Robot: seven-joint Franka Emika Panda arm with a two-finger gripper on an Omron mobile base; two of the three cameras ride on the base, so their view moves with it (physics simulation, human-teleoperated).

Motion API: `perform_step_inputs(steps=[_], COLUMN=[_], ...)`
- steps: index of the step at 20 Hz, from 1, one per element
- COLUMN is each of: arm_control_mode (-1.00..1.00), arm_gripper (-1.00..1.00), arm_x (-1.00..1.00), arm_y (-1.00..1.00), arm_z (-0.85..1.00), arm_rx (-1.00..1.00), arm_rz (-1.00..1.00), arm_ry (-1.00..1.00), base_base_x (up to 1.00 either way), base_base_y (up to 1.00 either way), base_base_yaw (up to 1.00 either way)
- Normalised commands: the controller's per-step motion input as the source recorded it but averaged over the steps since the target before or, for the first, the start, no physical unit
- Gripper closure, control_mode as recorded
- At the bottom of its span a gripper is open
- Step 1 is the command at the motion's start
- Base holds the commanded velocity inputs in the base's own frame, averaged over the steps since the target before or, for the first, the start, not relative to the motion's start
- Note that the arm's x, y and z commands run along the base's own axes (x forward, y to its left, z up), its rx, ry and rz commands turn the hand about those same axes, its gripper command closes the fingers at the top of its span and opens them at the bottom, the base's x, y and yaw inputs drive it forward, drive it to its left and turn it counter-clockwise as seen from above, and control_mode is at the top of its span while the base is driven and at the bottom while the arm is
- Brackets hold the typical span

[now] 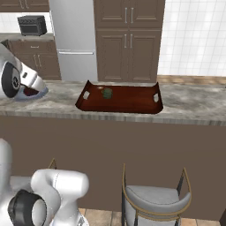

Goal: Create a steak meal by picking up the steak and asparagus from the tray and placing them on the plate. Leave the bell pepper on the tray.

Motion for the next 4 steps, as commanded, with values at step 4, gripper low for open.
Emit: perform_step_inputs(steps=[4], arm_control_mode=[-1.00], arm_gripper=[-1.00], arm_x=[-0.29], arm_y=[-0.69], arm_z=[-0.13], arm_rx=[0.00], arm_rz=[0.08], arm_ry=[-0.01], base_base_x=[0.00], base_base_y=[0.00], base_base_yaw=[0.00])
